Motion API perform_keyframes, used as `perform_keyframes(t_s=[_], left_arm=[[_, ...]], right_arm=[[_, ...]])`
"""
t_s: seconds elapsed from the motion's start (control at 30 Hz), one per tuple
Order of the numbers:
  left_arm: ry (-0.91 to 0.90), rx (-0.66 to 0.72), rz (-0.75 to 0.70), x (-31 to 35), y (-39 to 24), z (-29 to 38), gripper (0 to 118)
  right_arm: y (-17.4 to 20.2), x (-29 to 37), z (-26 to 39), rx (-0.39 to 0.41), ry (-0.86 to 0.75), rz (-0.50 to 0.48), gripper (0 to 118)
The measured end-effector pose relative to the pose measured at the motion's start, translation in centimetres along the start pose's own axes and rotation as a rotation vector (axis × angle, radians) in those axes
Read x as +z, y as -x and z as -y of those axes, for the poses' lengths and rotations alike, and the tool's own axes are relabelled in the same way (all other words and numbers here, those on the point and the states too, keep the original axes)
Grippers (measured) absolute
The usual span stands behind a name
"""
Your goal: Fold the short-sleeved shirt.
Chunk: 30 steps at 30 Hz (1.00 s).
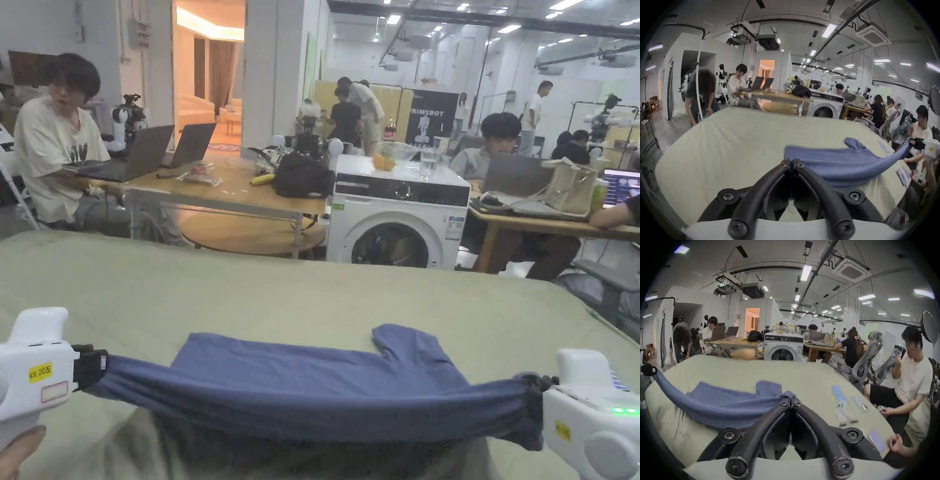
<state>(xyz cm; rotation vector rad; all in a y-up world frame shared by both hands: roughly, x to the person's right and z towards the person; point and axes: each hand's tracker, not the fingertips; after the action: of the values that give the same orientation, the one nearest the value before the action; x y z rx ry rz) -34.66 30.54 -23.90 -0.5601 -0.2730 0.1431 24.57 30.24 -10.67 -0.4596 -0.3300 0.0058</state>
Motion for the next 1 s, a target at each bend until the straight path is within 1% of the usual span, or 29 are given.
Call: perform_keyframes(t_s=[0.03,0.07,0.13,0.17,0.23,0.3,0.4,0.47,0.53,0.57,0.63,0.73,0.83,0.87,0.9,0.93,0.97,1.0], left_arm=[[0.038,-0.006,0.005,-0.2,0.0,0.9,0],[0.060,-0.007,-0.011,-0.6,0.0,2.4,0],[0.138,-0.023,-0.012,-1.1,0.5,4.4,0],[0.170,-0.020,-0.025,-1.3,0.4,5.2,0],[0.219,-0.029,-0.019,-2.0,0.8,6.6,0],[0.272,-0.039,-0.029,-2.5,0.8,7.7,0],[0.334,-0.032,-0.040,-3.8,0.9,8.8,0],[0.388,-0.033,-0.048,-4.5,1.0,9.9,0],[0.435,-0.042,-0.060,-5.5,0.9,10.8,0],[0.448,-0.042,-0.060,-5.9,1.2,11.4,0],[0.420,-0.031,-0.062,-5.9,1.2,11.6,0],[0.421,-0.001,-0.059,-5.3,1.5,11.1,0],[0.392,0.036,-0.084,-4.3,0.9,10.1,0],[0.345,0.031,-0.096,-3.8,0.4,9.7,0],[0.296,0.021,-0.091,-3.3,-0.2,9.3,4],[0.247,0.013,-0.077,-2.8,-0.8,8.8,11],[0.204,0.003,-0.066,-2.5,-1.3,8.5,23],[0.152,-0.010,-0.051,-2.1,-2.0,8.2,29]], right_arm=[[-0.2,0.2,1.2,-0.021,0.017,-0.004,0],[-0.3,0.2,2.4,-0.012,0.051,-0.008,0],[-0.8,0.2,4.6,-0.043,0.101,-0.033,0],[-1.0,0.0,5.4,-0.043,0.130,-0.049,0],[-0.7,-0.6,7.1,0.021,0.185,-0.028,0],[-0.3,-1.0,8.5,0.085,0.238,-0.041,0],[-0.1,-2.1,10.3,0.097,0.313,-0.018,0],[0.2,-3.0,11.3,0.142,0.363,0.001,0],[0.4,-4.0,12.2,0.165,0.435,-0.003,0],[0.5,-4.5,12.6,0.159,0.448,-0.003,0],[0.8,-5.1,13.0,0.154,0.448,0.004,0],[1.2,-4.9,12.5,0.168,0.440,0.023,0],[1.6,-4.0,11.0,0.184,0.436,0.081,0],[1.8,-3.6,10.4,0.177,0.416,0.090,3],[2.0,-3.0,9.7,0.163,0.378,0.086,10],[2.1,-2.6,8.9,0.142,0.344,0.075,23],[2.4,-2.2,8.4,0.126,0.327,0.082,51],[2.9,-1.9,7.8,0.102,0.302,0.090,63]])
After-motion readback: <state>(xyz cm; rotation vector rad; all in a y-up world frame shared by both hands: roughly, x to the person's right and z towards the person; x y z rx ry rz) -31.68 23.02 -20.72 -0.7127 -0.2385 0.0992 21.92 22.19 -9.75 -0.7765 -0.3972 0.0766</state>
